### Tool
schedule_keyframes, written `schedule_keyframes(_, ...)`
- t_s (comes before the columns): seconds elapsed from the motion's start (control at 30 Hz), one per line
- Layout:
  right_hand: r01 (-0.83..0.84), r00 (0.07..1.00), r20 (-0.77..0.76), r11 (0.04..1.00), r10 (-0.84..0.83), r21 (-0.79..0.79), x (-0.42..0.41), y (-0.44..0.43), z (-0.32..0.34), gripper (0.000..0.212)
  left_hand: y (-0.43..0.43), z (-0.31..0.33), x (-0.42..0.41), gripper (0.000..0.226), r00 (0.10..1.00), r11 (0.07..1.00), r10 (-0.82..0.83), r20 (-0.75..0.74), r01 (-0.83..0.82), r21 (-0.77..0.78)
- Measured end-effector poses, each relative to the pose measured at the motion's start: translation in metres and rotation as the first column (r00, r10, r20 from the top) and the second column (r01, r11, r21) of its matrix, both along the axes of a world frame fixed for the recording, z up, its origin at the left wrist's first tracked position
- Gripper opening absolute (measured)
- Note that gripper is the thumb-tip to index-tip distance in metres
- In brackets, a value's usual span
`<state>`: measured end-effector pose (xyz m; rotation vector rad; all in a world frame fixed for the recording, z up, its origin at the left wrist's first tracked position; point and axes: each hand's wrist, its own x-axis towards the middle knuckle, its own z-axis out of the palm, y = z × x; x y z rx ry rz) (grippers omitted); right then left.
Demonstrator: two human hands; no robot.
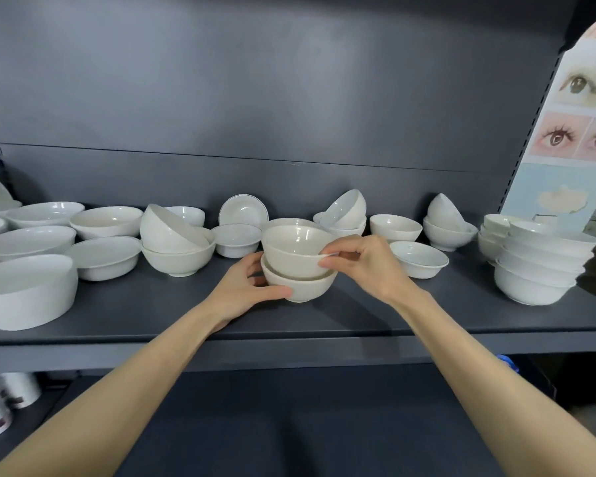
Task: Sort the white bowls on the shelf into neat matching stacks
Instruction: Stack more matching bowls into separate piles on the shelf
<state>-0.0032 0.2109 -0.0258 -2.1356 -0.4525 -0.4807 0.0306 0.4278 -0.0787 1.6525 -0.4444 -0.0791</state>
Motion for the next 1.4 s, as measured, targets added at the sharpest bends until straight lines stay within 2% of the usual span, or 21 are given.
schedule_keyframes(0.13,0.001,1.000,-0.008,1.000,-0.001,-0.011,0.000,0.001,-0.006,0.007,0.001,-0.002,0.002,0.066,1.000,1.000,0.001,-0.010,-0.002,-0.015)
schedule_keyframes(0.33,-0.027,0.997,-0.070,1.000,0.026,-0.014,0.000,-0.003,-0.012,0.014,0.001,-0.002,0.002,0.059,1.000,0.999,-0.013,-0.008,0.013,-0.035)
schedule_keyframes(0.43,-0.020,0.995,-0.099,0.999,0.024,0.039,0.005,-0.006,-0.015,0.043,0.000,-0.002,0.002,0.058,1.000,0.999,-0.011,-0.007,0.011,-0.034)
schedule_keyframes(0.53,0.009,0.969,-0.246,0.993,0.022,0.122,0.005,-0.007,-0.015,0.084,0.000,-0.001,0.001,0.058,1.000,1.000,-0.009,-0.005,0.008,-0.025)
schedule_keyframes(0.57,0.018,0.960,-0.278,0.992,0.018,0.126,0.007,-0.007,-0.017,0.087,0.000,-0.001,0.001,0.059,1.000,1.000,-0.008,-0.008,0.007,-0.026)
schedule_keyframes(0.73,-0.003,0.940,-0.331,0.973,0.081,0.231,0.007,-0.002,-0.024,0.067,0.001,-0.001,0.000,0.067,0.999,1.000,-0.003,-0.034,0.002,-0.020)
schedule_keyframes(0.97,-0.008,0.970,-0.234,0.971,0.065,0.240,0.008,0.000,-0.026,0.051,0.001,0.000,-0.002,0.064,1.000,0.999,0.031,-0.003,-0.031,-0.008)
schedule_keyframes(1.23,-0.107,0.966,-0.196,0.953,0.167,0.284,0.017,0.014,-0.009,0.043,0.017,0.017,-0.010,0.064,0.981,0.985,0.170,0.093,-0.169,-0.021)
schedule_keyframes(1.4,-0.166,0.954,-0.191,0.936,0.232,0.310,0.029,0.030,0.009,0.050,0.031,0.040,-0.019,0.064,0.950,0.960,0.280,0.137,-0.278,-0.037)
